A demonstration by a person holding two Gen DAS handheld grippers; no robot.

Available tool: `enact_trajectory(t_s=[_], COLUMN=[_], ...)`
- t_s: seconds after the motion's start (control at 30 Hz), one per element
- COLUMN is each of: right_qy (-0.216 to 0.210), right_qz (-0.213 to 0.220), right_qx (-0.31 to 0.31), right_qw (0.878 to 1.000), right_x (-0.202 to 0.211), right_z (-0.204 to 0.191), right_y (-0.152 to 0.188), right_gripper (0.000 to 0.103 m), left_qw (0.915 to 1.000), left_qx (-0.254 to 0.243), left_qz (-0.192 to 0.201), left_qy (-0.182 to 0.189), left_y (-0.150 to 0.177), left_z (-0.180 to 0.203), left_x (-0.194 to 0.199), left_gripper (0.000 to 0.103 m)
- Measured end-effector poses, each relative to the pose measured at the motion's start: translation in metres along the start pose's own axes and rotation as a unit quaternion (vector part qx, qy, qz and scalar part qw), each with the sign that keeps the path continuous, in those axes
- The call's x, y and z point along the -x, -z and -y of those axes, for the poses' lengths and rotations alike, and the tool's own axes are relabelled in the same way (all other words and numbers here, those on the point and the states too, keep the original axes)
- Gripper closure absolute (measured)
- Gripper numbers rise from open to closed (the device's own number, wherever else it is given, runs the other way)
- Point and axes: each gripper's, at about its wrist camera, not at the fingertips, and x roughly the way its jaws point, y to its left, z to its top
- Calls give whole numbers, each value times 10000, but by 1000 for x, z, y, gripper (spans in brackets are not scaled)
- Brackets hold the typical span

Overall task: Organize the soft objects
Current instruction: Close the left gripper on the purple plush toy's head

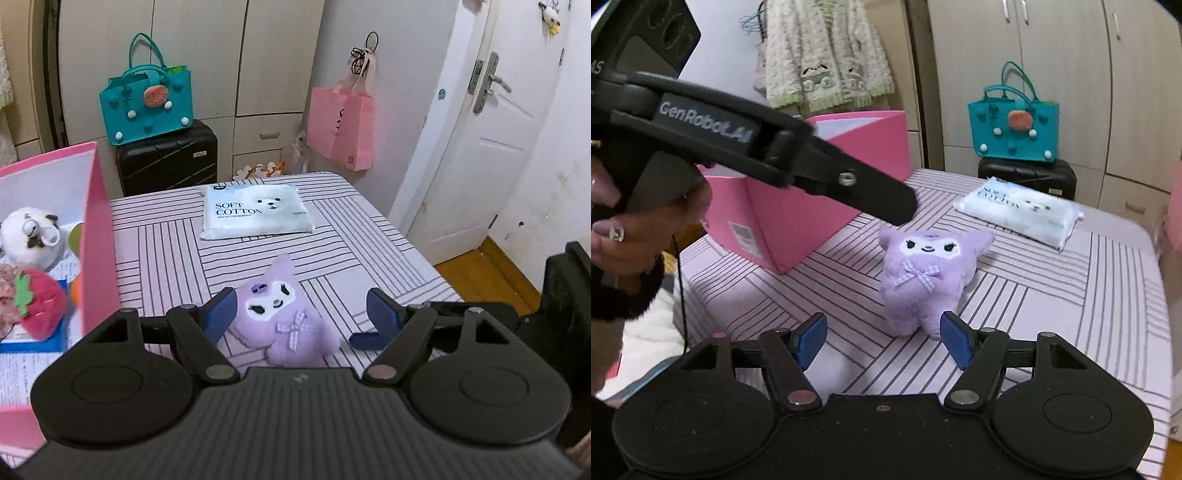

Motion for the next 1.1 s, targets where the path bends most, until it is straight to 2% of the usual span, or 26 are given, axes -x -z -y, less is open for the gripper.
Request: enact_trajectory(t_s=[0.13,0.23,0.43,0.53,0.63,0.7,0.77,0.83,0.97,1.1], right_qy=[166,401,808,831,850,874,855,792,711,859], right_qz=[94,124,205,228,260,235,194,198,197,47], right_qx=[186,442,607,521,372,269,119,-9,-178,-236], right_qw=[9996,9981,9947,9949,9954,9955,9961,9967,9971,9960], right_x=[-12,-20,-28,-31,-32,-32,-31,-28,-20,-19], right_z=[-7,-17,-20,-13,-5,3,12,20,31,38], right_y=[6,8,4,1,-1,-2,-2,-1,0,-2], right_gripper=[31,31,30,29,30,45,54,55,59,58], left_qw=[9992,9990,9981,9969,9959,9941,9933,9926,9881,9846], left_qx=[-169,-49,221,473,481,655,805,902,1335,1624], left_qz=[-200,-305,-304,-270,-308,-434,-482,-461,-429,-502], left_qy=[-291,-329,-493,-566,-701,-748,-671,-663,-624,-413], left_y=[1,1,-10,-16,-16,-15,-12,-9,1,6], left_z=[0,-6,-20,-27,-27,-32,-36,-38,-43,-45], left_x=[-30,-48,-69,-77,-86,-90,-89,-86,-77,-68], left_gripper=[32,37,39,39,39,40,44,52,53,53])
